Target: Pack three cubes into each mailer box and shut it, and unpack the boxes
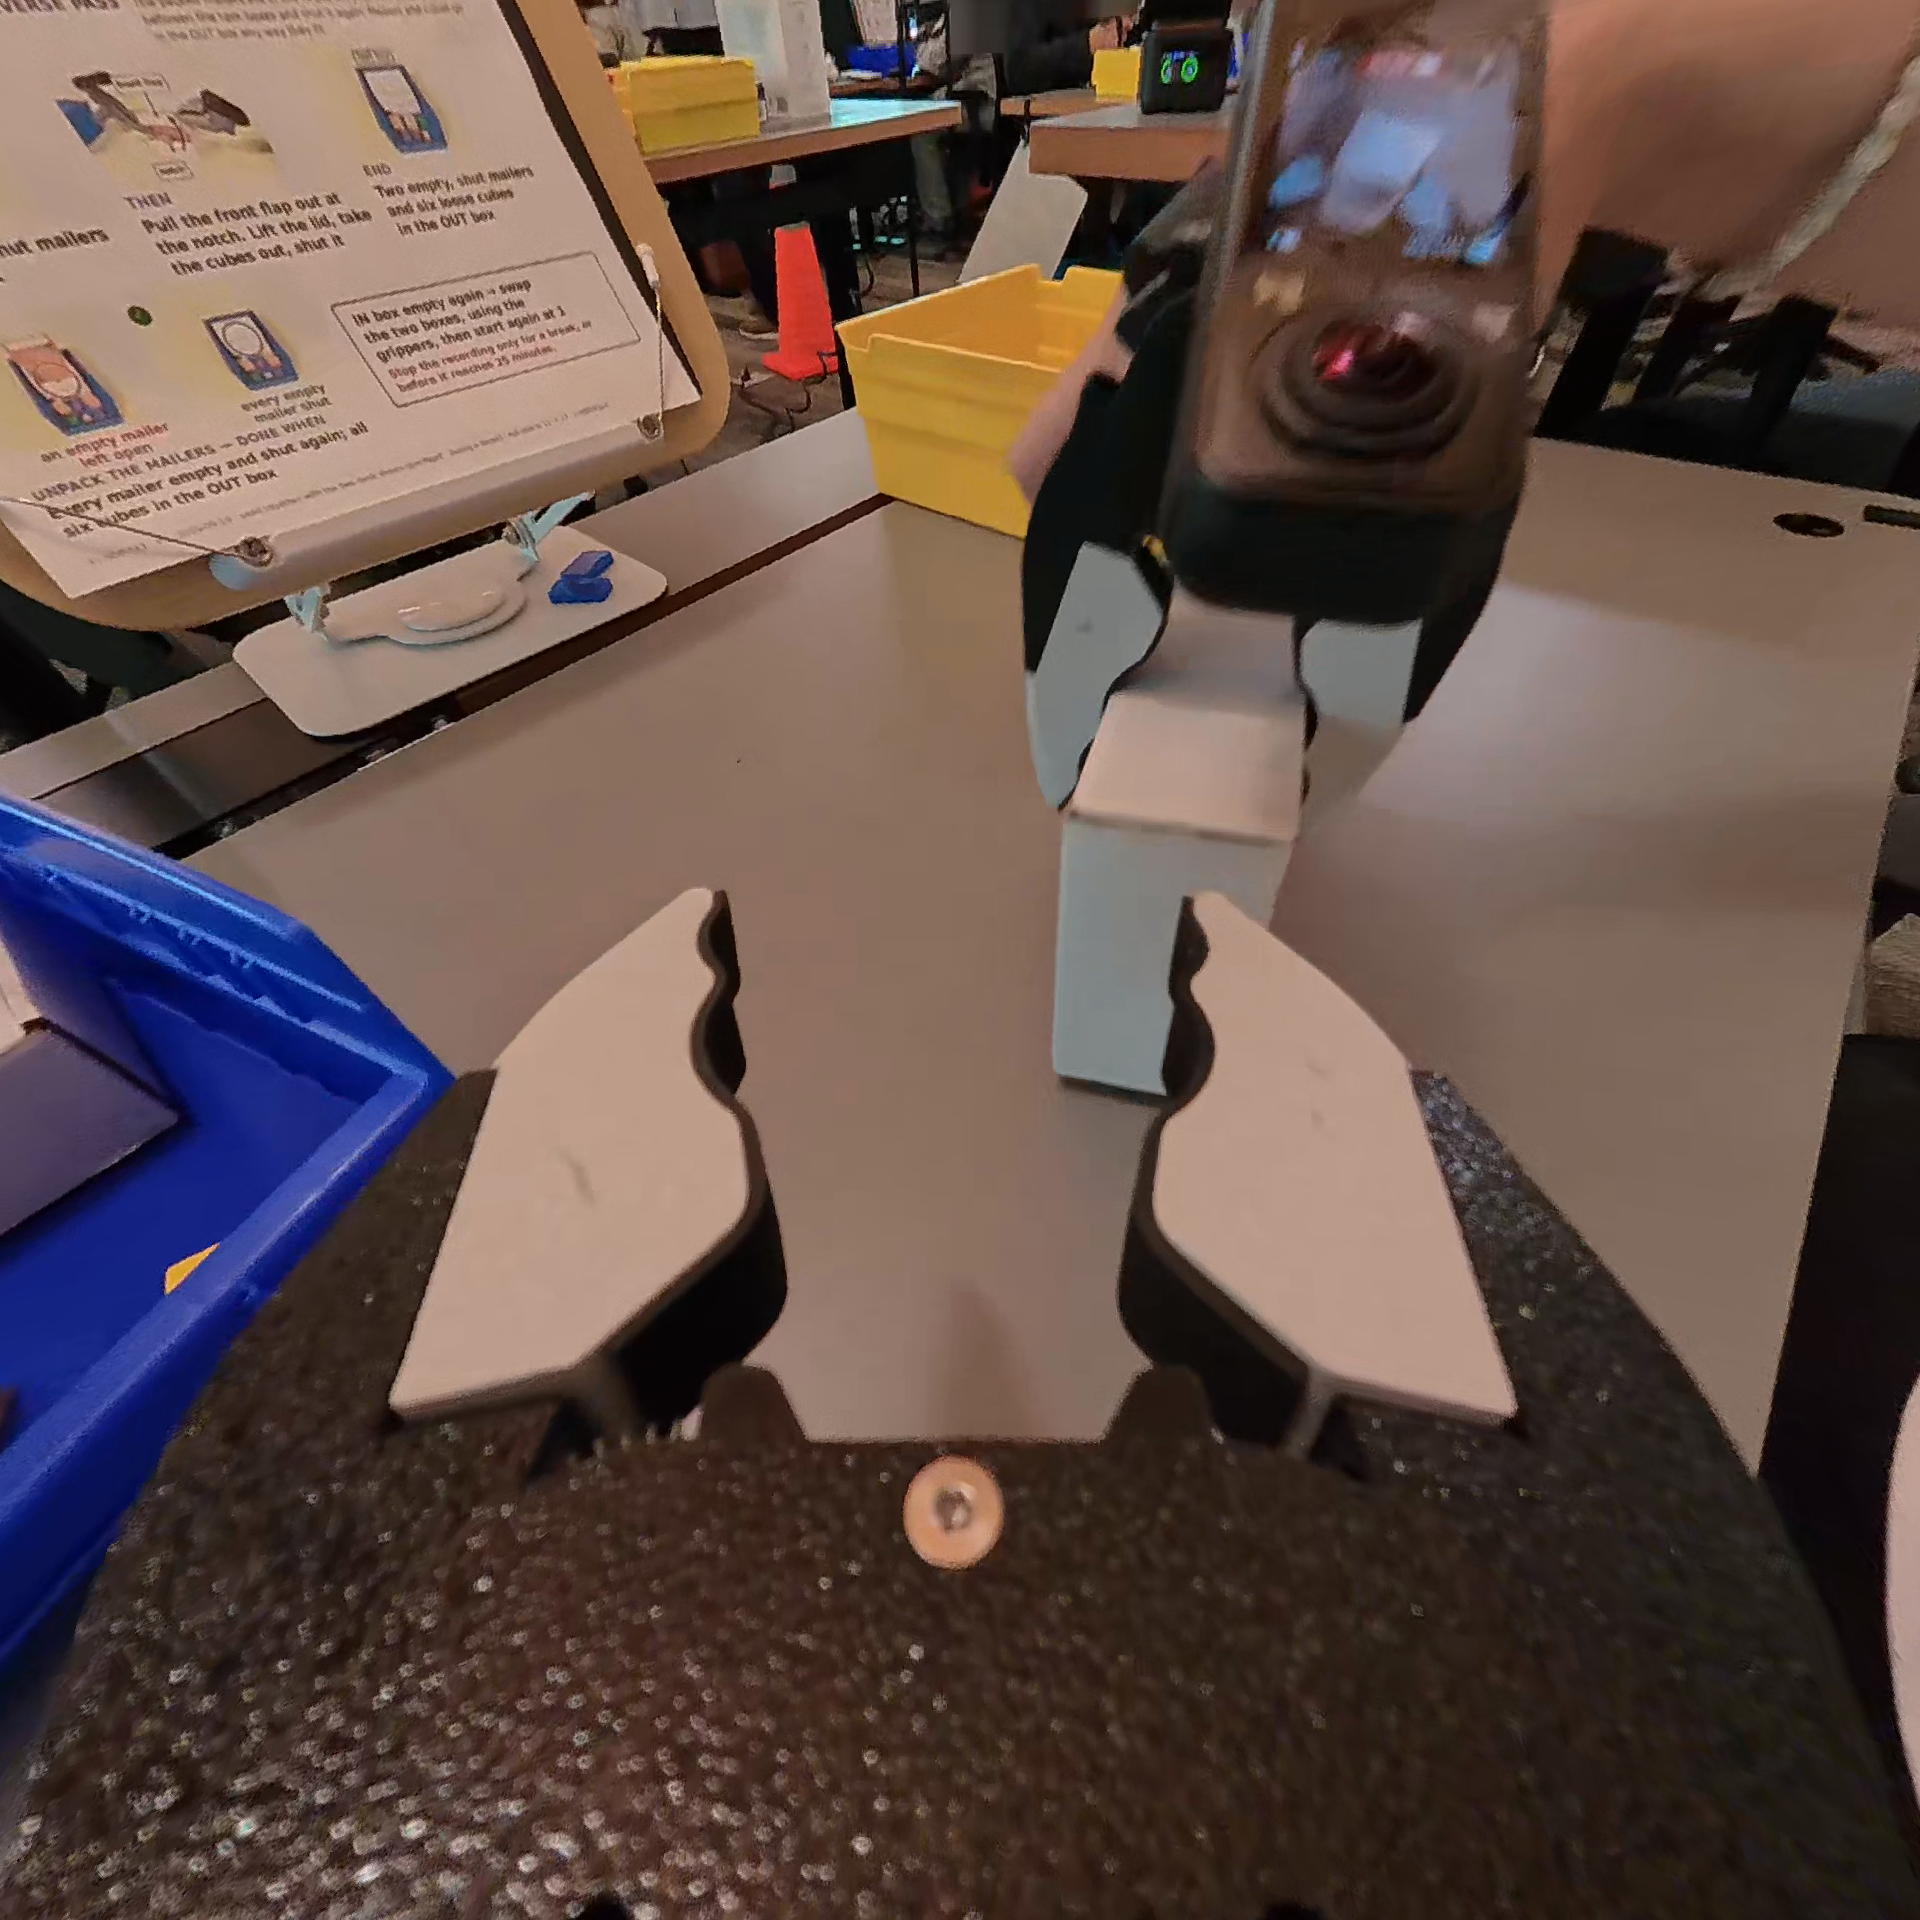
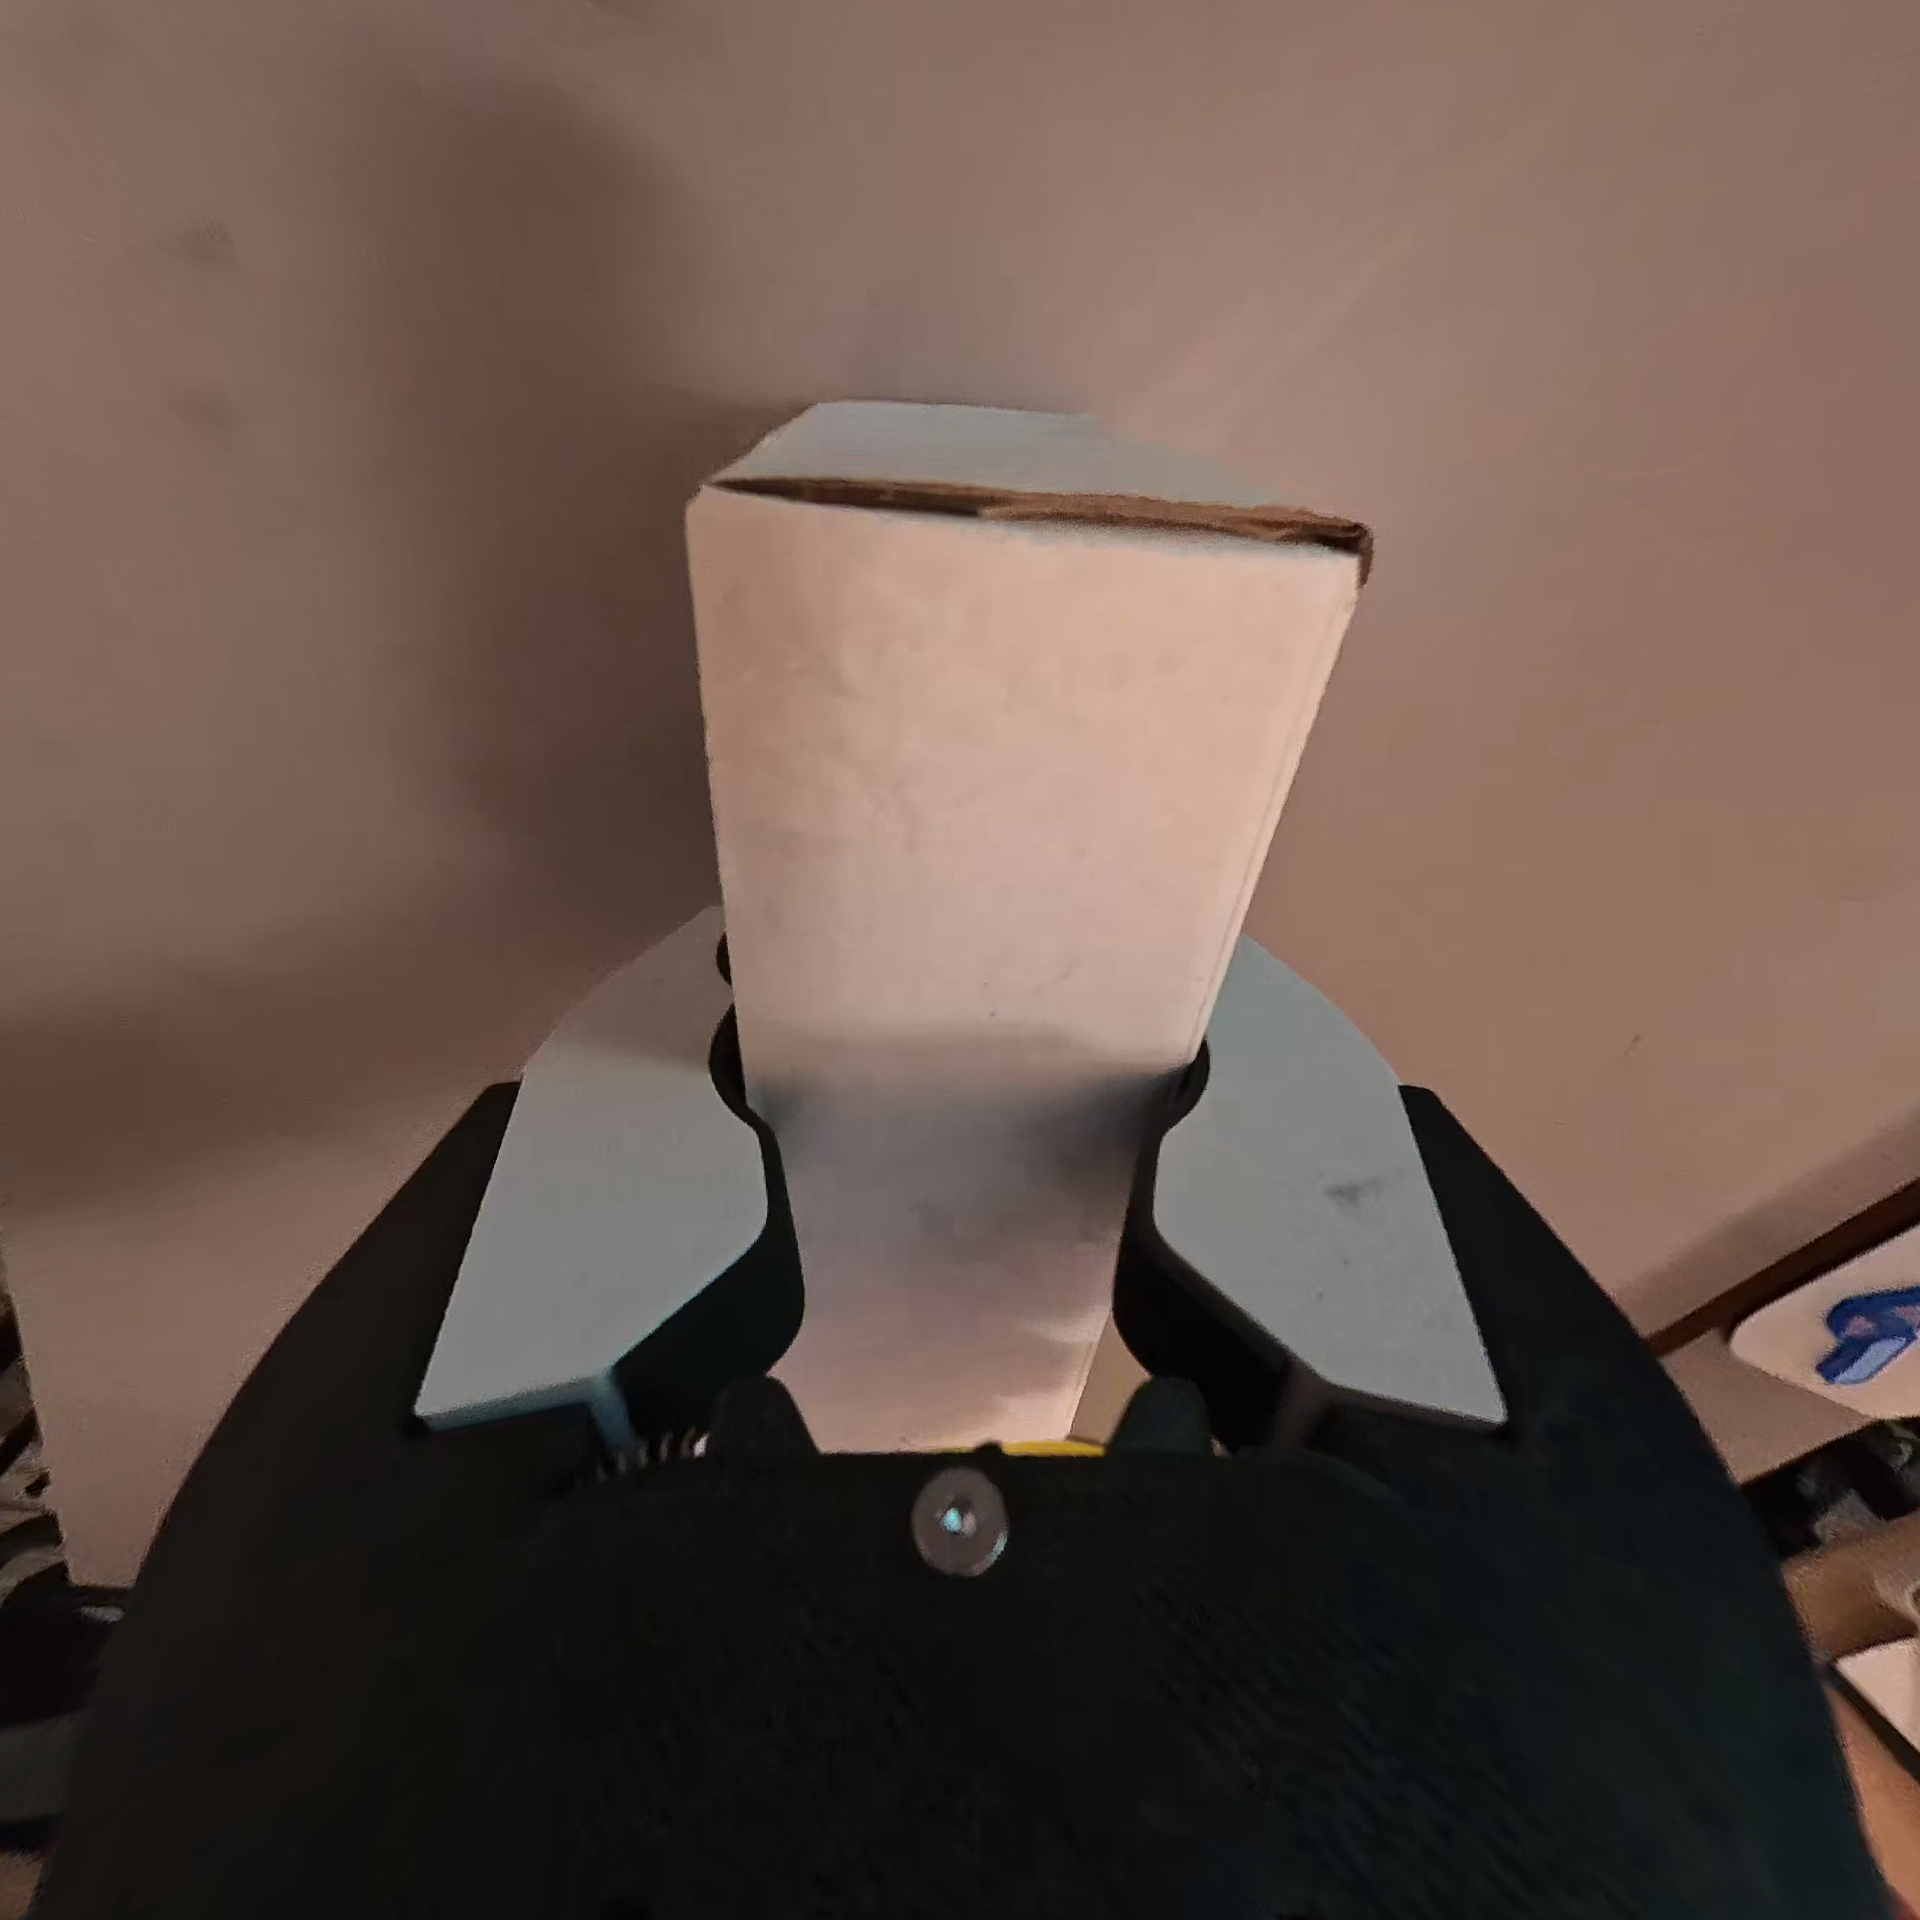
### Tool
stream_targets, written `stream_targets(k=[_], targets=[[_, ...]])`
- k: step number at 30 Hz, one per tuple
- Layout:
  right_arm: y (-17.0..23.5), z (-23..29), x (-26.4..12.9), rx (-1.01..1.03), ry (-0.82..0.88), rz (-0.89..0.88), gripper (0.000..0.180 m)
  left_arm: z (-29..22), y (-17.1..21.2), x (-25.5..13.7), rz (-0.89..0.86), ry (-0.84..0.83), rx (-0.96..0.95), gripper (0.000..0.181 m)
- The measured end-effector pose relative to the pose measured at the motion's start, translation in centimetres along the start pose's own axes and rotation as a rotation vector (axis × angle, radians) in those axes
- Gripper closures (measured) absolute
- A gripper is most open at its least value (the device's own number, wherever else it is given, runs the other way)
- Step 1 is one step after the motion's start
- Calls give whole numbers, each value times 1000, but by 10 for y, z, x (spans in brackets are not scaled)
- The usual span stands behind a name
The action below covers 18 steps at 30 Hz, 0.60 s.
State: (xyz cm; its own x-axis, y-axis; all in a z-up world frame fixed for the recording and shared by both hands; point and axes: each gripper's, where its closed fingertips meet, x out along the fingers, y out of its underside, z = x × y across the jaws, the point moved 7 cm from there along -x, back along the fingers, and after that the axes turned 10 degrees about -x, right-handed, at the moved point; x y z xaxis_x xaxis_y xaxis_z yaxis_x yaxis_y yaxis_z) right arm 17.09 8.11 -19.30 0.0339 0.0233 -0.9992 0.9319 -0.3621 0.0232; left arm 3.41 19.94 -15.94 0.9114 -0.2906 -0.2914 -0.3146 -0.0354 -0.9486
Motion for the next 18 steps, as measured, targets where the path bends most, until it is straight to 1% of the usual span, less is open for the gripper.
stream_targets(k=[4,8,11,14,18], targets=[[18,14,-26,57,75,-3,105,0,1,-1,9,-10,24,104],[56,34,-69,135,209,69,105,-4,2,1,6,21,11,107],[98,52,-103,222,302,158,105,-6,5,5,33,19,34,107],[151,69,-131,340,395,233,105,-10,8,9,57,19,60,107],[228,90,-148,482,544,292,105,-17,6,12,51,43,73,108]])
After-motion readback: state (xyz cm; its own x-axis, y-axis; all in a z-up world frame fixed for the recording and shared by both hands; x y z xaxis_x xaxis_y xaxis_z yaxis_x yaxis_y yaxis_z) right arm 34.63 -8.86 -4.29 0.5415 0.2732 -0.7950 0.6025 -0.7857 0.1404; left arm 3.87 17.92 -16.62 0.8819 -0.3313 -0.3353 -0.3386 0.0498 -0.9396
